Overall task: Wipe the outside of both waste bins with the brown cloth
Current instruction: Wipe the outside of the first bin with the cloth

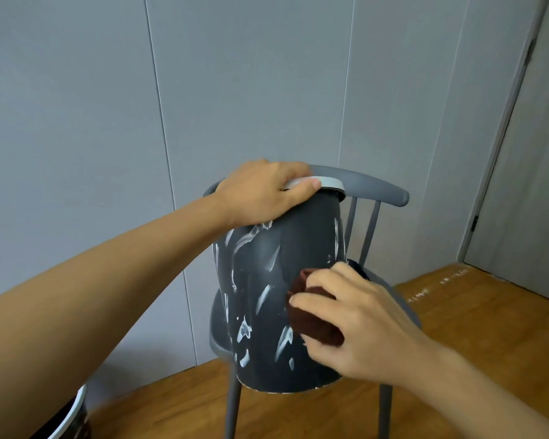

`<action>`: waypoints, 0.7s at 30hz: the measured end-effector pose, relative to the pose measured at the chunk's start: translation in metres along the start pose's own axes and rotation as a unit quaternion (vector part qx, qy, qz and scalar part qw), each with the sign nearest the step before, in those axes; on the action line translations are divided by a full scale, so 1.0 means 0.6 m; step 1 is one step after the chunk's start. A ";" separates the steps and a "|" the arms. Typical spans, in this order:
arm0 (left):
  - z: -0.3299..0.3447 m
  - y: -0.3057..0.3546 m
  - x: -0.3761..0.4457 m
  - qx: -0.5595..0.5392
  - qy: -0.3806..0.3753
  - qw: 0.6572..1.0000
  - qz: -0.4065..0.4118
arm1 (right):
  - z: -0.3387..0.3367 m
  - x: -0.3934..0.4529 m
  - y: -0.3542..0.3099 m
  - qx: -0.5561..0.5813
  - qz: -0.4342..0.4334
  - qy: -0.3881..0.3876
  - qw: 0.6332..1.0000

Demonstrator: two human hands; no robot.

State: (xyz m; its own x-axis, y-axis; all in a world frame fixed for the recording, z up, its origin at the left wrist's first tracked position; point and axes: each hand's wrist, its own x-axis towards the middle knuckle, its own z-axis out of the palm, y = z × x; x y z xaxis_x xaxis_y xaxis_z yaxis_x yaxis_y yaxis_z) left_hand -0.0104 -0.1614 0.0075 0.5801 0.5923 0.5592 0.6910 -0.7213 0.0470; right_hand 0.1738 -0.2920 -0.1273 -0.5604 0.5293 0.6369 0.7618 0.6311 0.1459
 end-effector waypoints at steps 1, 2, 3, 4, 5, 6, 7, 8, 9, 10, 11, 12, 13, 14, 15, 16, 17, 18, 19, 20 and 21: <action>0.001 0.001 0.001 0.003 0.002 1.000 0.001 | -0.003 0.010 0.009 0.001 0.016 0.015 1.000; 0.002 0.001 0.004 0.005 0.003 1.000 0.000 | -0.006 0.023 0.020 0.002 0.049 0.038 0.998; 0.002 0.001 0.007 0.006 0.003 1.000 -0.001 | -0.010 0.037 0.032 0.000 0.091 0.066 0.994; 0.003 -0.001 0.009 0.008 0.002 1.000 -0.005 | -0.010 0.048 0.041 -0.002 0.134 0.088 0.987; 0.003 -0.005 0.011 0.008 0.001 1.000 -0.011 | -0.005 0.053 0.044 -0.006 0.166 0.099 0.981; 0.003 -0.010 0.013 0.007 0.002 1.000 -0.017 | 0.003 0.050 0.040 -0.006 0.183 0.097 0.978; 0.004 -0.015 0.015 0.006 0.003 1.000 -0.022 | 0.011 0.042 0.028 0.001 0.185 0.087 0.979; 0.006 -0.018 0.016 0.006 0.004 1.000 -0.026 | 0.019 0.028 0.011 0.005 0.170 0.076 0.982; 0.007 -0.019 0.015 0.007 0.006 1.000 -0.025 | 0.025 0.012 -0.004 0.004 0.143 0.062 0.988; 0.008 -0.018 0.015 0.007 0.009 1.000 -0.022 | 0.029 -0.003 -0.017 0.001 0.108 0.044 0.993; 0.009 -0.018 0.016 0.008 0.012 1.000 -0.018 | 0.031 -0.016 -0.023 -0.006 0.077 0.026 0.997; 0.009 -0.016 0.016 0.008 0.013 1.000 -0.013 | 0.032 -0.020 -0.022 -0.015 0.058 0.015 0.998; 0.009 -0.014 0.016 0.008 0.012 1.000 -0.011 | 0.029 -0.016 -0.016 -0.020 0.056 0.019 0.998; 0.009 -0.013 0.016 0.006 0.013 1.000 -0.008 | 0.026 -0.006 -0.008 -0.016 0.074 0.035 0.997; 0.009 -0.011 0.016 0.003 0.013 1.000 -0.006 | 0.021 0.007 0.003 -0.006 0.108 0.059 0.992; 0.010 -0.010 0.017 0.001 0.014 1.000 -0.003 | 0.016 0.020 0.014 0.002 0.145 0.082 0.986; 0.011 -0.010 0.018 0.000 0.013 1.000 -0.002 | 0.012 0.032 0.023 0.006 0.174 0.100 0.980; 0.011 -0.010 0.019 0.000 0.012 1.000 -0.001 | 0.010 0.038 0.029 0.007 0.189 0.105 0.976; 0.011 -0.011 0.020 0.001 0.011 1.000 -0.003 | 0.011 0.037 0.029 0.005 0.182 0.097 0.979; 0.011 -0.013 0.022 0.002 0.011 1.000 -0.005 | 0.012 0.029 0.024 0.001 0.151 0.079 0.985; 0.011 -0.014 0.022 0.003 0.011 1.000 -0.006 | 0.013 0.017 0.014 -0.005 0.105 0.052 0.993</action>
State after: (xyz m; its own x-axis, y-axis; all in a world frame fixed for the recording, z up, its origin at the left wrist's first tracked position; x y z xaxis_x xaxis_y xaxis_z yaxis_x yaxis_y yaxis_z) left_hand -0.0056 -0.1448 0.0090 0.5614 0.5929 0.5774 0.7005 -0.7119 0.0500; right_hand 0.1720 -0.2765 -0.1254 -0.3519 0.5871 0.7290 0.8622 0.5065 0.0083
